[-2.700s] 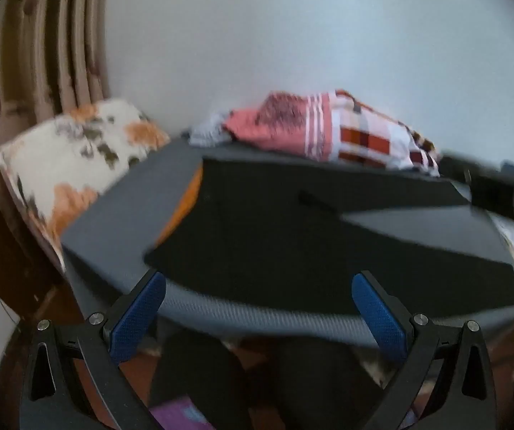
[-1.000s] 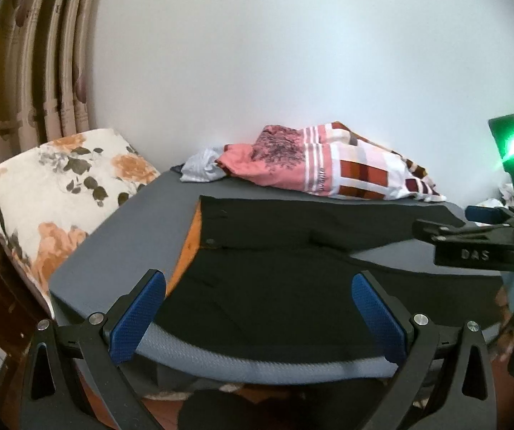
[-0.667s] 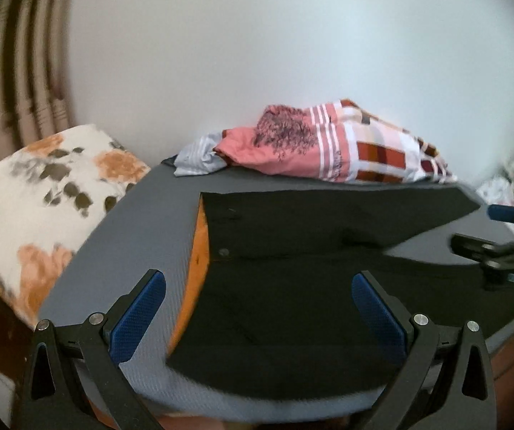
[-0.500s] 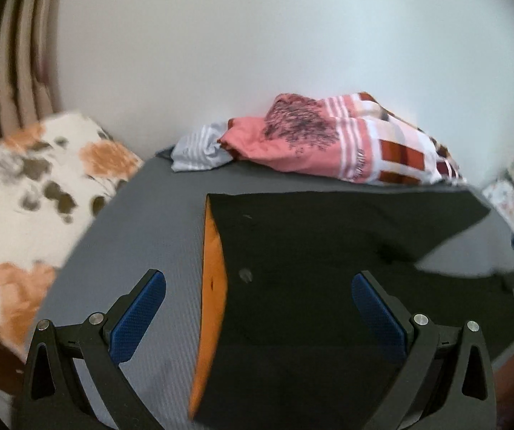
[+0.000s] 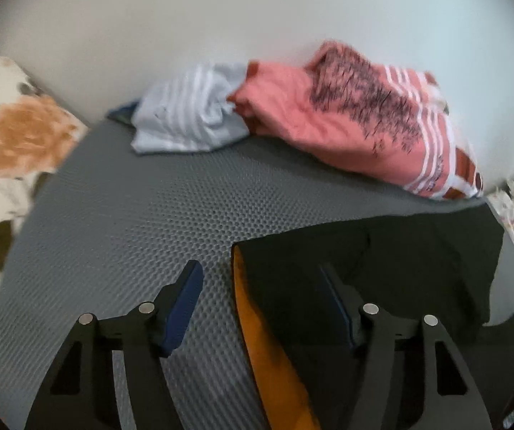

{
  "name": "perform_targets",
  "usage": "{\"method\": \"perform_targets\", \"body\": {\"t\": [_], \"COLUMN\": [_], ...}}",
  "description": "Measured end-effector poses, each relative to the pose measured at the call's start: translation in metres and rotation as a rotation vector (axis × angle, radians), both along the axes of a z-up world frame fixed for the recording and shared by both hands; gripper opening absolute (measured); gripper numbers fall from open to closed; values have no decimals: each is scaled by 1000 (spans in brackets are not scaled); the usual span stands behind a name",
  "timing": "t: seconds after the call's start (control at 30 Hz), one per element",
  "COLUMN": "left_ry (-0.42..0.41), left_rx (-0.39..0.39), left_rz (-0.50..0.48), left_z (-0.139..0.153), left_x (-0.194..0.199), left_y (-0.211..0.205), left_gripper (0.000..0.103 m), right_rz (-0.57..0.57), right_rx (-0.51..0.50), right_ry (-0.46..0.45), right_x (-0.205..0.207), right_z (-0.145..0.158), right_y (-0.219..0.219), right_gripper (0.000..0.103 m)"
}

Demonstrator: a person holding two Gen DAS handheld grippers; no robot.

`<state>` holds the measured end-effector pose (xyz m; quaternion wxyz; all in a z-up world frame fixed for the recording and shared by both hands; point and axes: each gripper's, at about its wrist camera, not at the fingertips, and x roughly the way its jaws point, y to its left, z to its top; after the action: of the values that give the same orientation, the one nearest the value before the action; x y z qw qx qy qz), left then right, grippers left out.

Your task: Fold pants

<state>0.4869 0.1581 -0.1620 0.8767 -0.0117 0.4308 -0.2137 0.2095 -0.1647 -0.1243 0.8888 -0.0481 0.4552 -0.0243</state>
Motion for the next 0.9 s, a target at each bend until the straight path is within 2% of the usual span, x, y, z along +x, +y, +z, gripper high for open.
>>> {"method": "perform_targets", "body": {"t": [0.07,0.13,0.2,0.23,0.27,0.3,0.37,0.5,0.6,0.7,0.83,0.9], "left_ry": [11,41,103,122,94,102,66,-21,-113,-215,-341,-355], "left_rx": [8,-23,-24,5,45,63,98,124,77,36,-6,-29], "left_rz": [-29,-69,-124,-104,-64,-47,-19,-7,-27,-53,-119,-142], "left_z": [-8,-14,-26,-29,-26,-26,-19,0,28,60,91,99], "left_x": [11,19,29,28,27,28,24,1,-33,-79,-152,-184], "left_y": [-8,-12,-22,-25,-29,-32,-37,-43,-46,-54,-59,-59], "left_gripper": [65,65,63,55,36,33,10,8,8,8,8,8], "right_rz": [-10,-25,-40,-45,-50,-56,-62,-54,-39,-57,-134,-192], "right_rx": [4,18,25,26,27,31,39,57,221,458,785,907], "right_ry": [11,26,44,50,55,58,58,46,40,13,64,112], "right_x": [3,5,7,8,9,9,10,16,27,45,80,101], "right_z": [-5,-10,-16,-19,-20,-21,-20,-14,-6,4,0,-10], "right_y": [-4,-10,-15,-17,-18,-20,-23,-31,-55,-95,-143,-163], "right_gripper": [102,102,102,102,102,102,102,102,102,103,102,102]}}
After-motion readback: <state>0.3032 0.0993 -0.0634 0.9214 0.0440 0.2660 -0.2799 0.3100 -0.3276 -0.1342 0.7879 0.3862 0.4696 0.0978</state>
